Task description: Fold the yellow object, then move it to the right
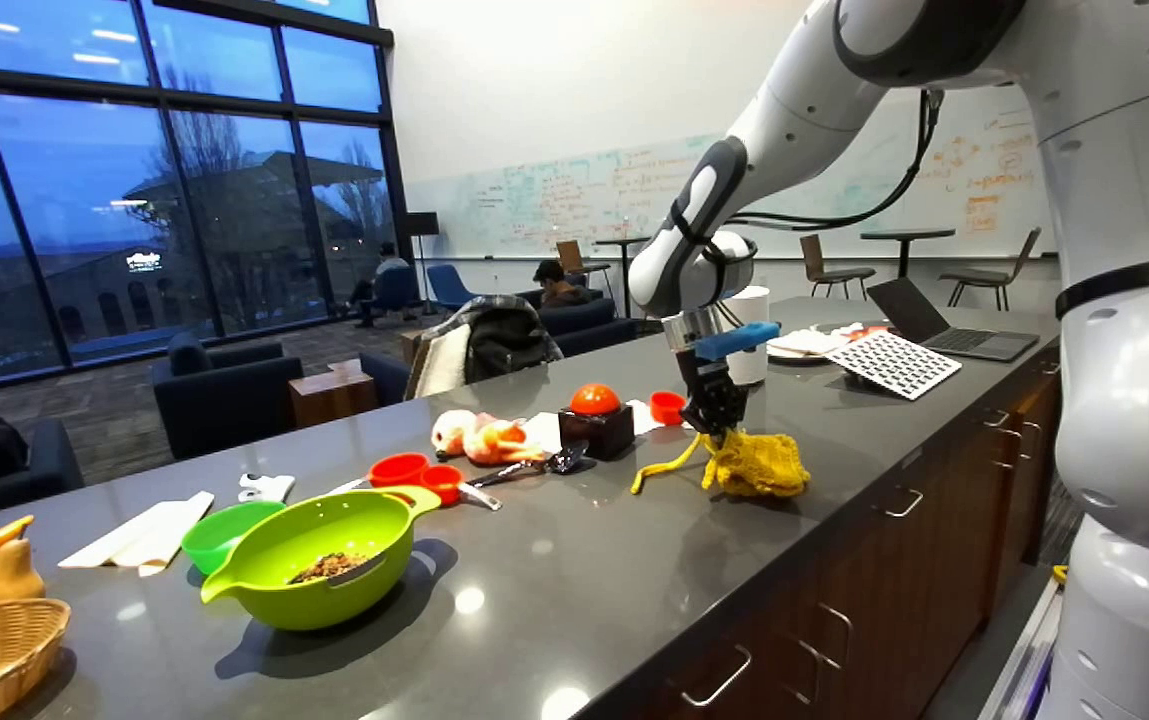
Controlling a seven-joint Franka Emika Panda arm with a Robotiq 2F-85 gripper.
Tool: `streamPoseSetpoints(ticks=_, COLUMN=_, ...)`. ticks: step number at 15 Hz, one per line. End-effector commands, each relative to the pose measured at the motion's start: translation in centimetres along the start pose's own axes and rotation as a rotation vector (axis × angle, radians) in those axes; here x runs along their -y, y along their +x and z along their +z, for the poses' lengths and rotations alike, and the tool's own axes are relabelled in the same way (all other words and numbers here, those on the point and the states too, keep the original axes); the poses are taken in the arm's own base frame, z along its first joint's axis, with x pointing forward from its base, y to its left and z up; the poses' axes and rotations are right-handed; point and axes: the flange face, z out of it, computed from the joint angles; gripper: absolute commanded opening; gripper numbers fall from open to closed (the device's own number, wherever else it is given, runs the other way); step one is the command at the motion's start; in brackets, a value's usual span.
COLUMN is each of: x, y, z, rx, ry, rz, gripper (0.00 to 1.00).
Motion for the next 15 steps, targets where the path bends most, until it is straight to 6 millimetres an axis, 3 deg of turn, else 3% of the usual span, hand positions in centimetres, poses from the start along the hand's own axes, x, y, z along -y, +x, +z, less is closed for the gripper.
streamPoseSetpoints(ticks=1, x=-0.38, y=-0.34, z=-0.74, rx=-0.003, ry=0.005, rz=-0.006, gripper=0.03)
streamPoseSetpoints(ticks=14, x=-0.4, y=-0.54, z=-0.82, rx=-0.004, ry=0.012, rz=-0.002, gripper=0.03)
streamPoseSetpoints(ticks=15, x=-0.37, y=-0.59, z=-0.89, rx=-0.005, ry=0.012, rz=-0.001, gripper=0.28)
